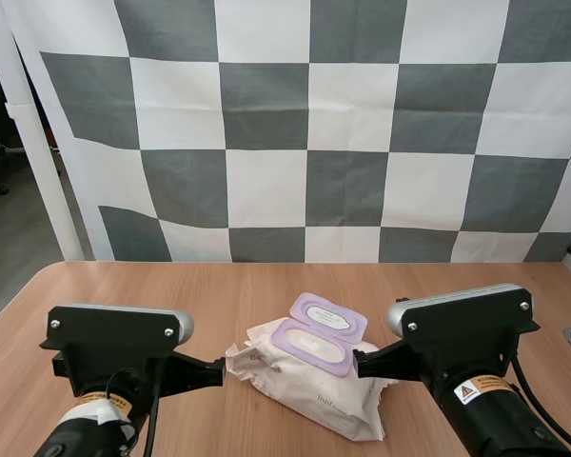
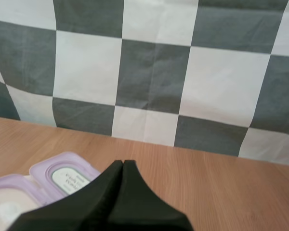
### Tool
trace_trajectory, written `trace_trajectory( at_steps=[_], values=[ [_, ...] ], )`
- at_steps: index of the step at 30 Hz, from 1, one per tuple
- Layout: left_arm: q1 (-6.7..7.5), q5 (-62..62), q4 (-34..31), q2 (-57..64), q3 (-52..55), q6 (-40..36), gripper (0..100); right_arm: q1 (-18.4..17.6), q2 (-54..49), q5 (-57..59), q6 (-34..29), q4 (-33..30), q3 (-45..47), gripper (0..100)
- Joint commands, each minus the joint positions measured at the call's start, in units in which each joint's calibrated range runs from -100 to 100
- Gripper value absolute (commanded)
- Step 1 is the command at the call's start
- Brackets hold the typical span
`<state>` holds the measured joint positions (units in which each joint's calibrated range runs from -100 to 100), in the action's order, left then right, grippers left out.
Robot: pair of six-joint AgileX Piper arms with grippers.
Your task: Open the wet wipes lid
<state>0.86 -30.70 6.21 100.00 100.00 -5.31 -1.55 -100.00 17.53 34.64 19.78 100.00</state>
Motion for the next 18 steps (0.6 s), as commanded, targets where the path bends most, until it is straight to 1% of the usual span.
trace_trajectory(
  at_steps=[1, 7, 10, 18],
  values=[
    [0.19, -0.31, -9.78, 0.00, 0.00, -15.43, 0, 0.28, 0.00, 4.30, -1.50, -0.76, 0.00, 0],
    [0.26, -0.47, -9.78, 0.00, 0.00, -15.43, 0, 0.55, 0.00, 11.29, -7.53, -8.01, 0.00, 0],
    [0.26, -0.50, -9.78, 0.00, 0.00, -15.85, 0, 0.55, 0.00, 14.25, -8.91, -10.78, 0.00, 0],
    [0.26, -0.66, -9.78, 0.00, 0.00, -16.05, 0, 0.55, 0.00, 14.85, -9.82, -10.92, 0.00, 0]
  ],
)
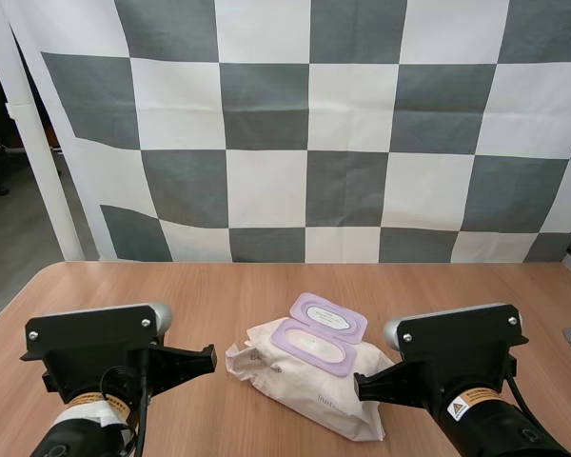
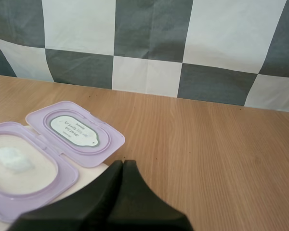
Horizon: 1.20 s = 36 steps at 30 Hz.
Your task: Open the wet wipes lid
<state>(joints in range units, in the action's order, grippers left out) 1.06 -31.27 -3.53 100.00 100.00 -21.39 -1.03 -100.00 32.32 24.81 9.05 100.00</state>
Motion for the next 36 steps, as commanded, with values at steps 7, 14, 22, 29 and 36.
trace_trajectory(
  at_steps=[7, 14, 22, 29, 36],
  values=[
    [0.06, -0.09, -0.04, 0.00, 0.00, 0.04, 0, -0.05, 0.00, -0.38, 0.01, -0.32, 0.00, 0],
    [0.06, 0.07, -0.04, 0.00, 0.00, 0.03, 0, -0.10, 0.00, -0.53, 0.01, -0.21, 0.00, 0],
    [0.06, 0.07, -0.04, 0.00, 0.00, 0.03, 0, -0.10, 0.00, -0.53, 0.01, 0.97, 0.00, 0],
    [0.06, 0.07, -0.04, 0.00, 0.00, 0.03, 0, -0.10, 0.00, -0.53, 0.01, 0.97, 0.00, 0],
    [0.06, 0.07, -0.04, 0.00, 0.00, 0.03, 0, -0.10, 0.00, -0.53, 0.01, 0.97, 0.00, 0]
  ],
)
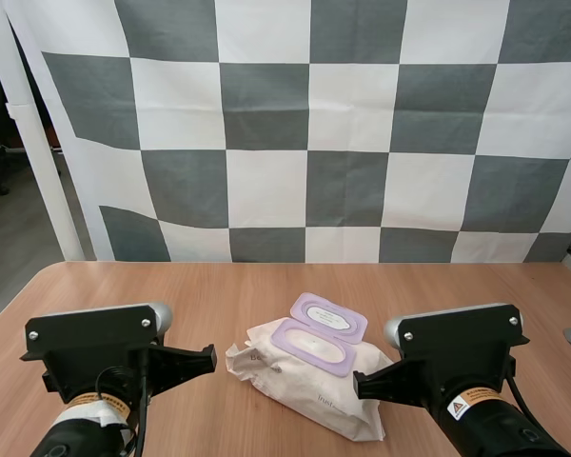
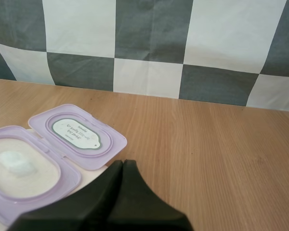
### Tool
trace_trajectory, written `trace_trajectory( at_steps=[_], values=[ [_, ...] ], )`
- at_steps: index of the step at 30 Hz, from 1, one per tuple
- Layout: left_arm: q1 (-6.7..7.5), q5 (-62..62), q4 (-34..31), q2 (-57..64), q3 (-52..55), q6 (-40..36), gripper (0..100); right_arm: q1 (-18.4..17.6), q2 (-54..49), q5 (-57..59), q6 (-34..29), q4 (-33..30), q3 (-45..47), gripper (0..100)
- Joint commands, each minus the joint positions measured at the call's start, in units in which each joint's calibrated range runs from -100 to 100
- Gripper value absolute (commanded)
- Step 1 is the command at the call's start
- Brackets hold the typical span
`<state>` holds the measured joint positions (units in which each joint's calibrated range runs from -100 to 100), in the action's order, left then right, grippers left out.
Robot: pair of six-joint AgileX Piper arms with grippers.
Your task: Open the wet wipes lid
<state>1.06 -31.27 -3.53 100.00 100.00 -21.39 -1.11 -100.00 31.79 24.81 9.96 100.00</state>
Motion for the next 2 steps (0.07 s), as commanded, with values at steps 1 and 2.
trace_trajectory(
  at_steps=[1, 2],
  values=[
    [0.06, 0.07, -0.04, 0.00, 0.00, 0.03, 0, -0.02, 0.00, 0.01, 0.01, 0.06, 0.00, 0],
    [0.06, 0.07, -0.04, 0.00, 0.00, 0.03, 0, -0.02, 0.00, 0.01, 0.01, 0.06, 0.00, 0]
  ],
)
